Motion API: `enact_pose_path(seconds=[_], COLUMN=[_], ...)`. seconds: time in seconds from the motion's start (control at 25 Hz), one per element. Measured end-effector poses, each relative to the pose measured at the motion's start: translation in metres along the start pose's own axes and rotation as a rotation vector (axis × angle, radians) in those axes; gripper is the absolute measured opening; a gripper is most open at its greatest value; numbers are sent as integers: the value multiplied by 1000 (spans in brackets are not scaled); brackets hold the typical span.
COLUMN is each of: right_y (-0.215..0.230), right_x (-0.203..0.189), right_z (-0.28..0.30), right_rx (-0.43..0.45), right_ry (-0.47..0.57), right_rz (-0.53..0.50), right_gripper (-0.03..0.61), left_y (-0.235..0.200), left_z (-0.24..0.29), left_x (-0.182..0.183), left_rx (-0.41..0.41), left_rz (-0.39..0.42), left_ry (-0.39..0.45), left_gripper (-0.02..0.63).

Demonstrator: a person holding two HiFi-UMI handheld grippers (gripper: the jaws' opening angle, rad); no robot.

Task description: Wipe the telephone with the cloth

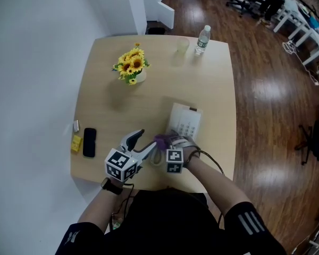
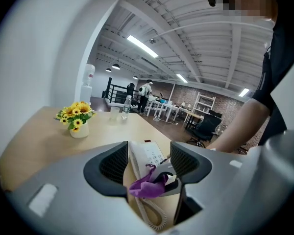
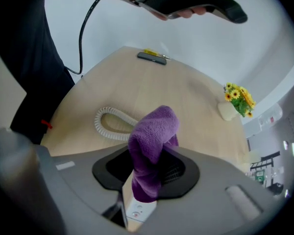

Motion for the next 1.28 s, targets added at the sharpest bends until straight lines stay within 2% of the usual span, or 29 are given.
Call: enact_pose_path(seconds=[0.2, 0.36, 0.48, 0.6, 0.72, 0.84, 1.04, 1.28], right_y=[-25, -32, -35, -33, -35, -41, -47, -50], right_x=[-11, -16, -20, -28, -43, -62, -85, -100], right_z=[10, -10, -40, -81, -120, -146, -183, -213], right_rx=[76, 80, 14, -77, -146, -227, -316, -382], right_ry=[-34, 43, 140, 238, 294, 326, 358, 397], right_rz=[3, 62, 160, 312, 446, 500, 594, 640], right_gripper=[132, 132, 133, 135, 135, 137, 137, 138], left_y=[-3, -8, -11, -12, -6, -4, -15, -22], left_z=[9, 31, 60, 96, 133, 163, 194, 212], left_x=[-6, -16, -22, -23, -29, -38, -55, -71], left_rx=[11, 10, 18, 56, 89, 138, 245, 370], left_rz=[6, 14, 4, 3, 19, 23, -97, -58], left_ry=[-32, -88, -159, -217, -288, -339, -366, -419], left_gripper=[265, 265, 267, 268, 275, 285, 299, 272])
Point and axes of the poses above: the fingertips, and each gripper's own axes: z forward along the fingers, y to its right, x out of its top, the point moved 8 cm from there along -z, backward along the fingers, and after that the axes turned 3 degrees about y, right-handed, at the moved point
